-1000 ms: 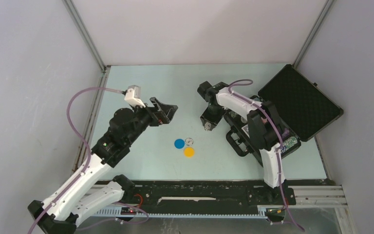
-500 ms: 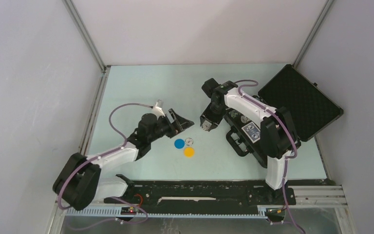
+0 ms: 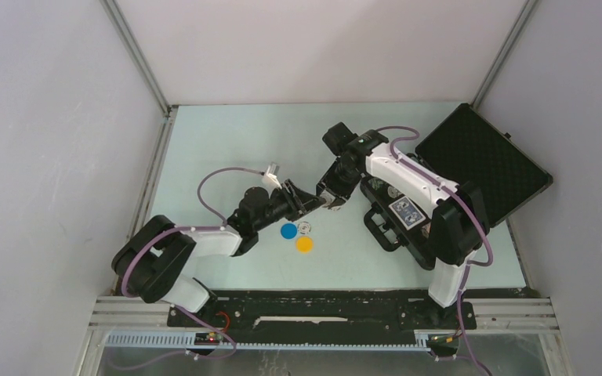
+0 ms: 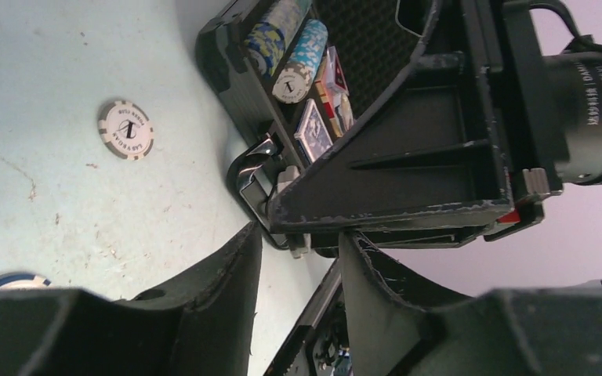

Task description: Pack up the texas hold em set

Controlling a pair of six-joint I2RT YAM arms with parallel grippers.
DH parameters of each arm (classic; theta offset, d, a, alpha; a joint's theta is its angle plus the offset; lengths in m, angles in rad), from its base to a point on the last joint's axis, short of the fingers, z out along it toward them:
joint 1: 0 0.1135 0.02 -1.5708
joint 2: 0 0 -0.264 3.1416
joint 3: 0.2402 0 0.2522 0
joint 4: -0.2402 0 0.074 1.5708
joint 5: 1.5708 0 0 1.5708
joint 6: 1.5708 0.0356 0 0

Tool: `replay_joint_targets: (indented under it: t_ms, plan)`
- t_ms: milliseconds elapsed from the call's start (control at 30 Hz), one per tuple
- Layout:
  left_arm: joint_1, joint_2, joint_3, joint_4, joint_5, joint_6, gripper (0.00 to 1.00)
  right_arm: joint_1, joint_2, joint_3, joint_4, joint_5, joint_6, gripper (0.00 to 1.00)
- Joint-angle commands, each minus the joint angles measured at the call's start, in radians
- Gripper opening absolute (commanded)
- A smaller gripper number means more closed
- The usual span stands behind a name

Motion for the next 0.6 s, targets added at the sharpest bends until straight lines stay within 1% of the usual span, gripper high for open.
replay_joint_targets:
  t_ms: [0,100,233,333,400,433,467,500,567]
  plan:
    - [-0.011,-0.002,0.006,0.113,-0.06,-0.006,0.44,0.017,-0.037,0.022,0.004,-0.005,0.044,0.0]
    - [-0.014,0.007,0.007,0.113,-0.074,-0.011,0.41,0.021,-0.043,0.018,0.006,0.007,0.053,0.0]
    - [-0.019,0.015,0.011,0.114,-0.082,-0.007,0.3,0.03,-0.062,0.006,0.028,0.02,0.06,0.0]
    - [-0.019,0.012,0.015,0.113,-0.092,0.004,0.2,0.031,-0.078,-0.006,0.037,0.026,0.064,0.0]
    - [-0.018,0.013,0.02,0.113,-0.088,0.016,0.1,0.035,-0.088,-0.012,0.041,0.038,0.069,0.0]
    - [-0.019,0.014,0.023,0.112,-0.086,0.02,0.03,0.037,-0.092,-0.015,0.043,0.045,0.07,0.0]
    - [-0.019,0.012,0.025,0.109,-0.086,0.022,0.0,0.037,-0.097,-0.02,0.047,0.046,0.068,0.0]
    - [-0.019,0.009,0.026,0.105,-0.084,0.027,0.0,0.037,-0.101,-0.025,0.055,0.043,0.061,0.01]
    - [-0.018,-0.002,0.028,0.092,-0.08,0.046,0.0,0.039,-0.113,-0.043,0.081,0.037,0.022,0.07]
